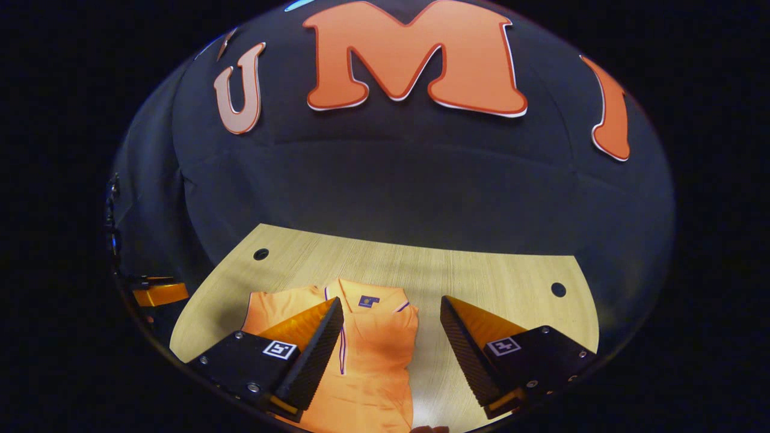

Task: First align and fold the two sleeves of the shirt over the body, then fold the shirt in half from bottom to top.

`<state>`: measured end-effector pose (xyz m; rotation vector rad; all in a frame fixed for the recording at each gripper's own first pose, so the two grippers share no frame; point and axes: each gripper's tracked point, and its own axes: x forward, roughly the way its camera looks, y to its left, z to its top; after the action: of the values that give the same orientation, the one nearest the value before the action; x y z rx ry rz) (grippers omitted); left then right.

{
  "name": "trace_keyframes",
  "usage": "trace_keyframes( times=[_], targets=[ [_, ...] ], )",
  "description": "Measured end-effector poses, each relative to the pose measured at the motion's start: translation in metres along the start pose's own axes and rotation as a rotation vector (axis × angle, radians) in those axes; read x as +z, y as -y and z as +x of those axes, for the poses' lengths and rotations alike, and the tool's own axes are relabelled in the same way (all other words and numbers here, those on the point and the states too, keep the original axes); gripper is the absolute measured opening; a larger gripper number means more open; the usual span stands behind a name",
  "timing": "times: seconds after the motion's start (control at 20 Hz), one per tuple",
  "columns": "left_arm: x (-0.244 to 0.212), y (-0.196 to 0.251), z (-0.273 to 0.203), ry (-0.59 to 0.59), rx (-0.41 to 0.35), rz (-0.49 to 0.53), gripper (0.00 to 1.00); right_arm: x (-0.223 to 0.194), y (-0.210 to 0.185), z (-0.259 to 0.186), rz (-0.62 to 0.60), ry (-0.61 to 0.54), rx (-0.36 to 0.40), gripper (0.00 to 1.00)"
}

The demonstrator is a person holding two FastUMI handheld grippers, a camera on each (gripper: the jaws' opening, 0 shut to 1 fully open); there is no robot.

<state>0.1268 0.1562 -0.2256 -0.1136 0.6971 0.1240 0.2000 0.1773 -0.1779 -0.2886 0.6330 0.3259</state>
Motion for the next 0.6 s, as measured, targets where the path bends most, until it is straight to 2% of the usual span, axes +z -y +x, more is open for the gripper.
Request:
trace_keyframes(
  times=[0.1,0.2,0.4,0.5,0.6],
  targets=[
    [-0.003,0.002,0.03,-0.078,0.019,0.07,0.98,-0.003,0.007,-0.012,0.0,0.016,0.003,0.99],
    [-0.011,-0.002,0.061,-0.155,0.044,0.098,0.98,-0.004,0.014,-0.024,0.001,0.028,0.011,0.99],
    [-0.048,-0.02,0.11,-0.359,0.095,0.019,0.98,-0.015,0.036,-0.037,0.025,0.019,0.01,0.99],
    [-0.07,-0.035,0.12,-0.45,0.131,0.029,0.98,-0.024,0.046,-0.042,0.05,-0.001,0.015,0.99],
    [-0.081,-0.045,0.129,-0.487,0.164,0.023,0.99,-0.032,0.058,-0.045,0.067,-0.014,0.009,0.99]
  ],
)
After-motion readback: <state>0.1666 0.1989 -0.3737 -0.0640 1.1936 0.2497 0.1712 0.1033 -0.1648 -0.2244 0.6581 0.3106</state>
